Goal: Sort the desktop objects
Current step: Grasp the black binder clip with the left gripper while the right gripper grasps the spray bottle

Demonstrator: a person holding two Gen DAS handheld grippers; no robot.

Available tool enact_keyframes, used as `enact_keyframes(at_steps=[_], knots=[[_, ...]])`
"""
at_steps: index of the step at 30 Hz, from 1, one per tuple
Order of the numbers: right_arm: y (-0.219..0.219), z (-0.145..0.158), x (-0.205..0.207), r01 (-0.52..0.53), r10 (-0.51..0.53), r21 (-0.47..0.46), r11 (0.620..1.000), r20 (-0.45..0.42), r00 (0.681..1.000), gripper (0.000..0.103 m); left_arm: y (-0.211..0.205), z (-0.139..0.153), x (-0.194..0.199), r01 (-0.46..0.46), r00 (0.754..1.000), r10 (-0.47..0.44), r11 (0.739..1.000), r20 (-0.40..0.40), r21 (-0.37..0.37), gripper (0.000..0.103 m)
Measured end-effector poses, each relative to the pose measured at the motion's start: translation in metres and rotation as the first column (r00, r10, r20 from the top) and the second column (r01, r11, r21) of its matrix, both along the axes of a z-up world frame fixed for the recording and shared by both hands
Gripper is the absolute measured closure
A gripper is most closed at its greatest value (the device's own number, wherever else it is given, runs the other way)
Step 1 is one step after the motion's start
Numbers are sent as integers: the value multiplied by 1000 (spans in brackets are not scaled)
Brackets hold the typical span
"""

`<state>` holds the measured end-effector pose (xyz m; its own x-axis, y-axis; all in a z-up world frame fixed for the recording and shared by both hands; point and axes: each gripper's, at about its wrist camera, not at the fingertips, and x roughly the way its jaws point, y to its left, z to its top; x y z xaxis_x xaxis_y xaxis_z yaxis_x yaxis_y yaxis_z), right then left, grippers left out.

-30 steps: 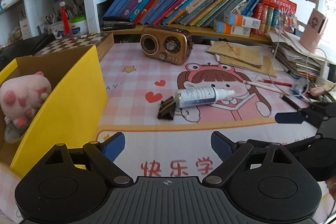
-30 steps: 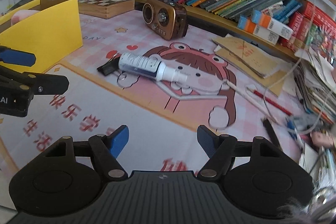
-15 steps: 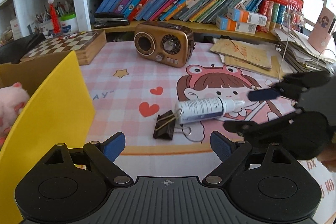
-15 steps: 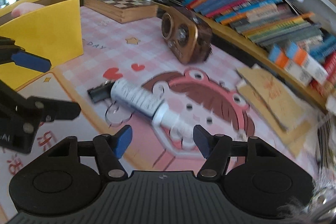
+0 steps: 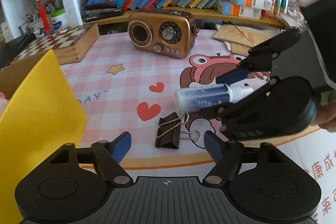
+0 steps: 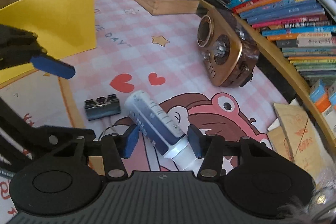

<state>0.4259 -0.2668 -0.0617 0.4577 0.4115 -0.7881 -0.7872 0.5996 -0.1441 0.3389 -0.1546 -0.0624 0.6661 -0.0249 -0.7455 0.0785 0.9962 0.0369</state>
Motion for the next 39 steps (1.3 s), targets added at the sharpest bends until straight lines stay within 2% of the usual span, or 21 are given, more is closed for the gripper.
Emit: enact_keyframes(at_steps=[4, 5, 6, 10, 12, 15, 20, 26, 29, 32, 39], knots=[[-12, -2, 11, 87, -83, 57, 995, -81, 993, 69, -5, -5, 9, 35, 999, -35, 999, -14, 11, 44], [-17, -2, 13, 116, -108, 71, 991, -107, 988, 72, -6, -5, 11, 40, 999, -40, 999, -16, 16, 52], [-21, -2, 14, 146, -135, 82, 986, -128, 983, 72, -7, -6, 13, 48, 999, -47, 999, -17, 25, 59], [-42, 0, 7, 274, -251, 111, 955, -186, 950, 72, -15, -9, 17, 94, 996, -93, 992, -15, 84, 71], [-52, 1, -1, 331, -297, 126, 935, -226, 928, 72, -14, -11, 19, 97, 995, -96, 990, -13, 107, 81], [-60, 2, -17, 363, -328, 126, 923, -236, 915, 72, -12, -9, 17, 87, 996, -90, 989, 17, 118, 90], [-54, 1, -29, 328, -306, 107, 939, -179, 935, 71, -18, -1, 8, 134, 988, -143, 981, 57, 142, 96], [-41, -2, -22, 309, -296, 90, 947, -135, 946, 66, -19, 9, -1, 136, 987, -144, 985, 66, 110, 96], [-38, -2, -21, 321, -308, 93, 943, -132, 942, 73, -15, 14, -8, 113, 990, -119, 991, 77, 74, 96], [-39, -2, -29, 356, -341, 101, 929, -134, 930, 73, -11, 17, -15, 94, 992, -97, 995, 83, 41, 96], [-55, 12, -63, 423, -396, 186, 887, -166, 903, 73, -6, 24, -42, 71, 992, -72, 997, 105, 10, 96]])
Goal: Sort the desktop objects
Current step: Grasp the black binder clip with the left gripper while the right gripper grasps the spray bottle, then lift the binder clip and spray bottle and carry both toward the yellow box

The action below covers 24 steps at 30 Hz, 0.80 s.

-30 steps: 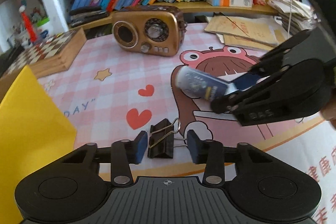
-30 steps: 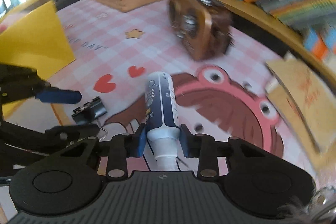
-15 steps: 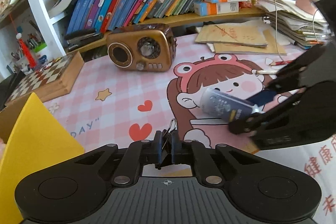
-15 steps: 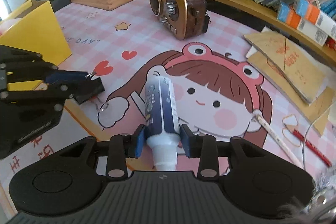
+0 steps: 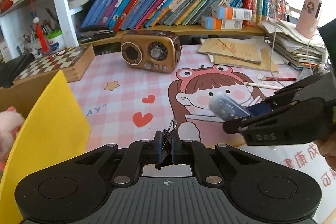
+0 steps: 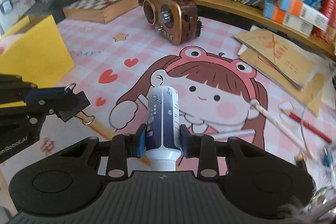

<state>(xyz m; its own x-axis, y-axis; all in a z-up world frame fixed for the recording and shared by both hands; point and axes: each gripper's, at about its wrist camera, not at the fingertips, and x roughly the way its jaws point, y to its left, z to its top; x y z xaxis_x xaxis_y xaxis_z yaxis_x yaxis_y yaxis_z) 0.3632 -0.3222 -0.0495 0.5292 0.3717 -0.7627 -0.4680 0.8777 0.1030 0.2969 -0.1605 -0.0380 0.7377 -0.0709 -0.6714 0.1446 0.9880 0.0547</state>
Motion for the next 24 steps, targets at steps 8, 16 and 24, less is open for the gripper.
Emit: enact_keyframes(at_steps=[8, 16, 24], knots=[[-9, 19, -43, 15, -15, 32, 999, 3, 1000, 73, 4, 15, -36, -9, 999, 10, 998, 32, -56, 96], [-13, 36, -83, 44, -45, 65, 997, 6, 999, 73, 15, 32, -77, -10, 997, 17, 995, 70, -103, 96], [-5, 55, -124, 81, -83, 72, 994, 21, 996, 73, 34, 53, -112, 12, 994, 9, 983, 111, -183, 96]])
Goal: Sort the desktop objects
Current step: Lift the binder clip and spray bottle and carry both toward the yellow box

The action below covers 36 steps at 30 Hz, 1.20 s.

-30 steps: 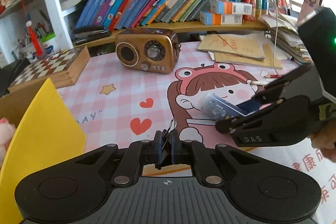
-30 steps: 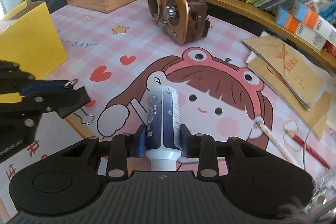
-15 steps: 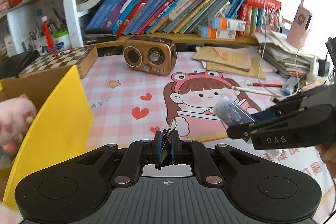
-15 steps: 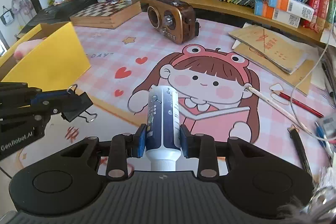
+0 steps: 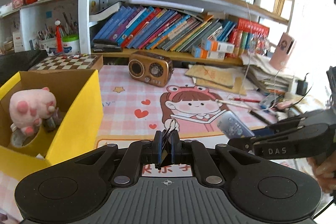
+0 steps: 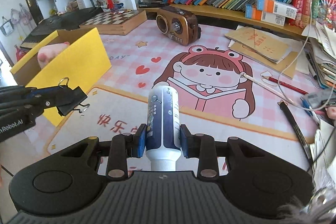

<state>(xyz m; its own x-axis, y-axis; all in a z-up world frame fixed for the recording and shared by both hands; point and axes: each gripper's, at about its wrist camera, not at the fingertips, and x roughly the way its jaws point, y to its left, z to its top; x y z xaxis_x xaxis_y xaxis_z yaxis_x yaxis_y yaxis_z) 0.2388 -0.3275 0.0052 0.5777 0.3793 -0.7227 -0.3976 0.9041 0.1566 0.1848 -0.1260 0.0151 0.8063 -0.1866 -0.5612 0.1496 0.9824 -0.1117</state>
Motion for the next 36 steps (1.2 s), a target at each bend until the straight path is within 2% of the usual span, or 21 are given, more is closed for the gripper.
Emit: enact_keyframes(at_steps=[9, 19, 28, 36], knots=[[25, 7, -53, 59, -59, -4, 998, -9, 998, 73, 33, 13, -40, 52, 998, -51, 998, 28, -39, 96], [72, 5, -115, 107, -107, -1, 994, -43, 993, 73, 84, 4, -90, 82, 996, -82, 996, -19, -37, 96], [125, -4, -152, 90, -88, 15, 996, -90, 992, 73, 130, -5, -125, 55, 997, -58, 997, -54, -60, 96], [171, -6, -171, 30, -29, 15, 999, -87, 996, 73, 168, -5, -146, 29, 998, -32, 998, -55, -57, 96]])
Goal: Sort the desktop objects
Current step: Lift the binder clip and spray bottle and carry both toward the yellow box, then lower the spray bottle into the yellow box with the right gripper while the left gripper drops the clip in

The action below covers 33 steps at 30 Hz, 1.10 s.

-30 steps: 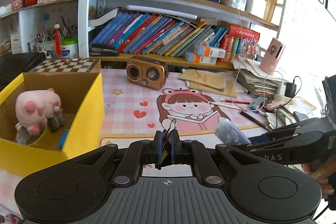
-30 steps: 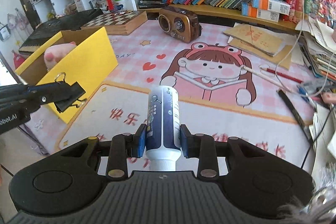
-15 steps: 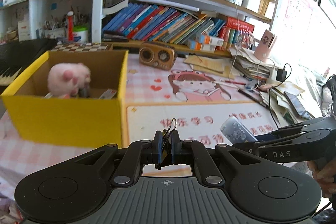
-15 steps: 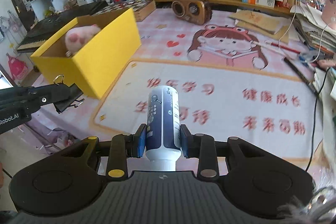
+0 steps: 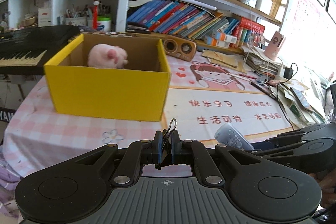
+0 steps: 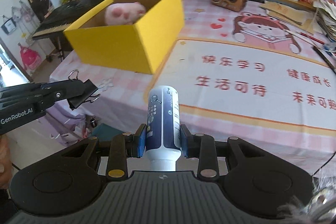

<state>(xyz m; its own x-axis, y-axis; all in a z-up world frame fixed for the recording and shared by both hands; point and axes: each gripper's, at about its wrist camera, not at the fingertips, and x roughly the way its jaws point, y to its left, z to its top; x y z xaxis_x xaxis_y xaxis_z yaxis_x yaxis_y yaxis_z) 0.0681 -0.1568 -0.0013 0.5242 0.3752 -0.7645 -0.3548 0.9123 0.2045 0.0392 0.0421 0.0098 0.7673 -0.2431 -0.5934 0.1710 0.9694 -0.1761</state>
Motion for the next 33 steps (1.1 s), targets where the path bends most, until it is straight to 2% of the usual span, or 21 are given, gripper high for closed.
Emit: enact_keyframes(at_steps=[18, 25, 33], knots=[[69, 11, -1, -126, 127, -32, 991, 18, 992, 73, 62, 7, -18, -96, 994, 97, 995, 44, -21, 96], [75, 26, 25, -131, 131, 0, 991, 46, 990, 73, 74, 25, 2, -132, 986, 134, 991, 101, -24, 96], [79, 57, 85, -135, 127, 50, 990, 150, 981, 73, 77, 49, 50, -170, 970, 170, 985, 176, -15, 96]])
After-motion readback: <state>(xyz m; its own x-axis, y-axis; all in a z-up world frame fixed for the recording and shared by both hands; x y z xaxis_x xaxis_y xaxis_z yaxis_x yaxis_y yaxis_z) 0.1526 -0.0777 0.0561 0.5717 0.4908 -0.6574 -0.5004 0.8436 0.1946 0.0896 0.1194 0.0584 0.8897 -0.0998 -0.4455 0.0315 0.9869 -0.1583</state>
